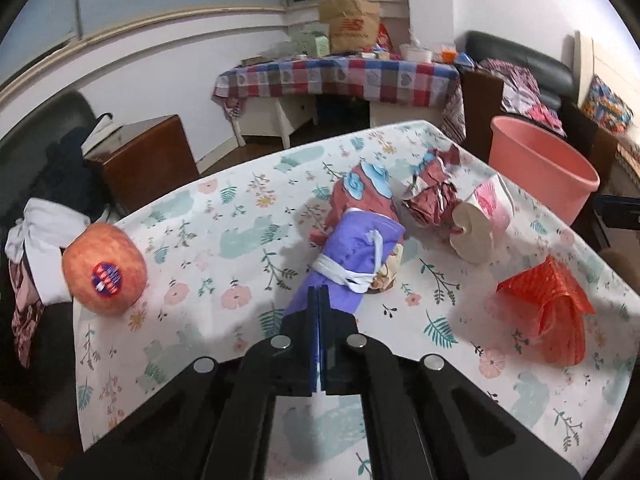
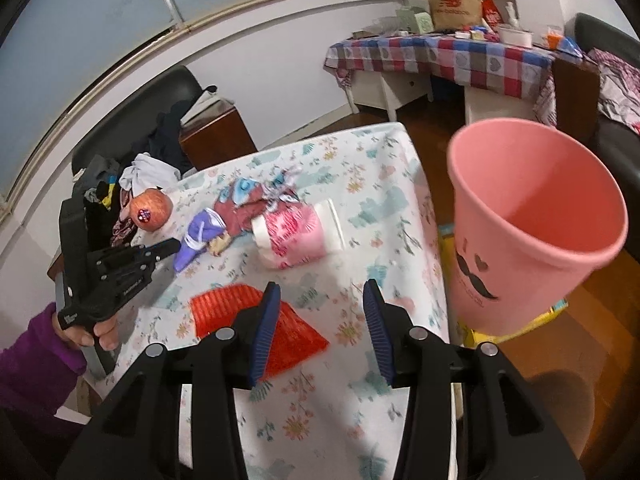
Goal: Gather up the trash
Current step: 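Grasp the purple cloth bundle with the left tool while the right grasps crumpled red paper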
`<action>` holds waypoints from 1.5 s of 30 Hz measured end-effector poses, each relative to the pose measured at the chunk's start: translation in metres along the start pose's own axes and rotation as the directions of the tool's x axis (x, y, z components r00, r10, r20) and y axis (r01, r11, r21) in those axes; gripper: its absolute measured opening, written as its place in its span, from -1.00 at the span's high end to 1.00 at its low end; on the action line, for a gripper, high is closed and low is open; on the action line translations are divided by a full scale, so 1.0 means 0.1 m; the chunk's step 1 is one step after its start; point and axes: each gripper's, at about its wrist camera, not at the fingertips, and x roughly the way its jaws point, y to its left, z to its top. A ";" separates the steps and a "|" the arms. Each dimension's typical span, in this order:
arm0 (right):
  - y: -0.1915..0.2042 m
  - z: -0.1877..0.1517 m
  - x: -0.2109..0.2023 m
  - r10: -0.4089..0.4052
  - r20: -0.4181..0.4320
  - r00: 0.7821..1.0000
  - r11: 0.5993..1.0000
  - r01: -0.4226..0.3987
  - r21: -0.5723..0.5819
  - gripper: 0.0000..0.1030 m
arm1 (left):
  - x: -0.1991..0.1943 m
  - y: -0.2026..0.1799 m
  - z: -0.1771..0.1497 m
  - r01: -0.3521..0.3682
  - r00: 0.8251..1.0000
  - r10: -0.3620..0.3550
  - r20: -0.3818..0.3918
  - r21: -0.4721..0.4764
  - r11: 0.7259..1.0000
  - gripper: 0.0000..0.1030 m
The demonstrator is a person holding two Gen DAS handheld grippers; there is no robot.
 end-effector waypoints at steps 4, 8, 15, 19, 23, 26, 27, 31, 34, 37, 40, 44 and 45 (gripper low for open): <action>0.04 0.17 0.13 0.049 0.000 0.999 0.999 -0.049 0.016 0.15 | -0.15 0.06 -0.06 0.000 1.000 0.001 0.020 -0.042 0.999 1.00; 0.05 0.34 0.29 0.103 -0.013 0.995 0.994 -0.102 0.050 0.15 | -0.27 0.16 -0.04 0.086 0.996 -0.085 0.020 -0.090 0.992 0.71; 0.09 0.55 0.60 0.096 -0.076 0.992 0.995 -0.092 0.048 0.15 | -0.12 0.17 0.08 0.100 0.995 -0.100 0.001 0.005 0.995 -0.15; 0.09 0.63 0.70 0.097 -0.100 0.990 0.995 -0.093 0.045 0.15 | 0.08 0.15 0.11 0.134 0.990 -0.132 -0.040 0.050 0.990 -0.15; 0.02 0.71 0.86 0.122 -0.131 0.984 0.989 -0.110 0.098 0.15 | 0.26 0.17 0.11 0.166 0.984 -0.161 -0.080 0.053 0.985 -0.14; -0.03 0.78 1.01 0.161 -0.154 0.975 0.979 -0.137 0.153 0.15 | 0.31 0.19 0.07 0.211 0.974 -0.207 -0.089 0.045 0.976 0.21; -0.04 0.81 1.05 0.174 -0.155 0.972 0.975 -0.148 0.169 0.15 | 0.31 0.19 0.06 0.209 0.976 -0.205 -0.078 0.046 0.977 0.24; -0.04 0.87 1.21 0.200 -0.160 0.967 0.962 -0.163 0.218 0.15 | 0.24 0.20 0.04 0.206 0.978 -0.204 -0.049 0.043 0.978 0.42; -0.04 0.89 1.32 0.214 -0.166 0.963 0.954 -0.169 0.248 0.15 | 0.18 0.22 0.03 0.200 0.979 -0.199 -0.034 0.033 0.979 0.46; -0.03 0.90 1.40 0.212 -0.167 0.963 0.951 -0.164 0.261 0.15 | 0.12 0.23 0.01 0.192 0.981 -0.191 -0.029 0.020 0.981 0.47; -0.03 0.90 1.45 0.222 -0.169 0.960 0.947 -0.171 0.272 0.31 | 0.04 0.26 -0.02 0.184 0.983 -0.184 -0.022 -0.007 0.983 0.47; -0.01 0.87 1.38 0.217 -0.151 0.965 0.953 -0.176 0.245 0.81 | -0.09 0.30 -0.06 0.179 0.984 -0.179 -0.004 -0.062 0.982 0.47; -0.01 0.86 1.34 0.213 -0.143 0.967 0.955 -0.175 0.241 0.89 | -0.10 0.30 -0.06 0.177 0.984 -0.178 -0.002 -0.070 0.982 0.47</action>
